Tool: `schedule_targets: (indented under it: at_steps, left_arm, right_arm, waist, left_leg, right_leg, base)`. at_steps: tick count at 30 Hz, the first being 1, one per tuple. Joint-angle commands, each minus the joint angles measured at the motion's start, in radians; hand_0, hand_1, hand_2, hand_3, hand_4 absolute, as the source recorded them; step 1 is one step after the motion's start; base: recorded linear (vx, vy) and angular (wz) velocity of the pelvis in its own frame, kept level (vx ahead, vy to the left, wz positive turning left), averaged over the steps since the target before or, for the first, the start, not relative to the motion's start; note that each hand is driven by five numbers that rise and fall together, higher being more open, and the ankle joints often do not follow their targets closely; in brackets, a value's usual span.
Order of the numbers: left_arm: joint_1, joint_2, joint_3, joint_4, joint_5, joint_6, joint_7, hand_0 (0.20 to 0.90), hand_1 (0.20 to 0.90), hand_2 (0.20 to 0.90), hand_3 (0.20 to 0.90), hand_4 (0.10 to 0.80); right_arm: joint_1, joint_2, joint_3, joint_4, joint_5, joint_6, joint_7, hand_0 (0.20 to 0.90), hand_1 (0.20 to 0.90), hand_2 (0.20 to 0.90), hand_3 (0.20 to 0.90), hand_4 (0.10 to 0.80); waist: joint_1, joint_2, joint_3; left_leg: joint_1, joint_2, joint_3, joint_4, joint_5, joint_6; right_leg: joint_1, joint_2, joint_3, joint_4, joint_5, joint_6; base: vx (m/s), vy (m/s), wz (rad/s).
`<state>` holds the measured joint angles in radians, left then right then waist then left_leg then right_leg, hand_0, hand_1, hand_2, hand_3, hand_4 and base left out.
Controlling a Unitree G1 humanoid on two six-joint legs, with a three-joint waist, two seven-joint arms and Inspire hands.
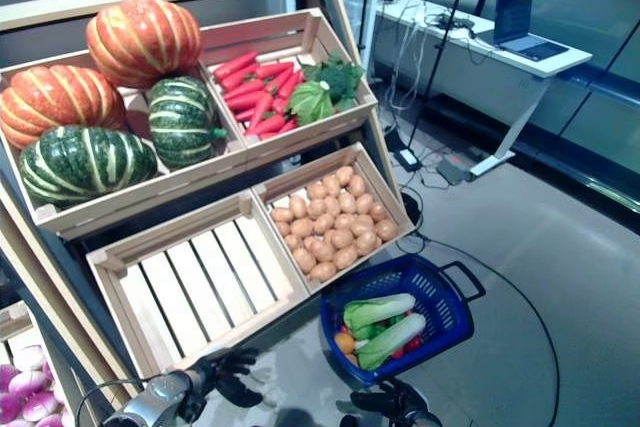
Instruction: Put vegetables into the basket
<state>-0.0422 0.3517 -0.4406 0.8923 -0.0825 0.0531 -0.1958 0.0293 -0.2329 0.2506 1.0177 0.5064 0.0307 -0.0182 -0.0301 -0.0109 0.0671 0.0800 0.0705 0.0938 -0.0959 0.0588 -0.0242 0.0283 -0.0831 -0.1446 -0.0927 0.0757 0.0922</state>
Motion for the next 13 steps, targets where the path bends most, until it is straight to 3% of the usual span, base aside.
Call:
schedule_targets:
  at_steps: [1,13]
  left_arm:
    - [-0.081,-0.021,0.064,0.045,0.029,-0.022,0.027,0.900,0.900,0.900,0.900,0.800]
    - [-0.085,-0.038,0.079,0.126,0.087,0.027,0.046,0.900,0.900,0.900,0.900,0.800]
  right_arm:
    - [-0.082,-0.017,0.016,-0.013,-0.030,-0.026,0.032,0.900,0.900,0.900,0.900,0.800]
    - [-0.103,-0.014,0.014,0.028,-0.041,-0.038,0.051,0.900,0.900,0.900,0.900,0.800]
  waist:
    - [0.012,-0.005,0.039]
    - [0.021,-0.004,0.029]
  left_leg:
    - [0.002,0.039,0.000,0.009,-0.034,-0.051]
    - [0.003,0.039,-0.008,0.009,-0.037,-0.051]
  right_leg:
    - [0.069,-0.039,-0.018,0.005,-0.022,0.039]
    - [0.073,-0.042,-0.025,0.005,-0.027,0.040]
  base:
    - [0.000,0.000,0.00]
    - [0.000,0.000,0.00]
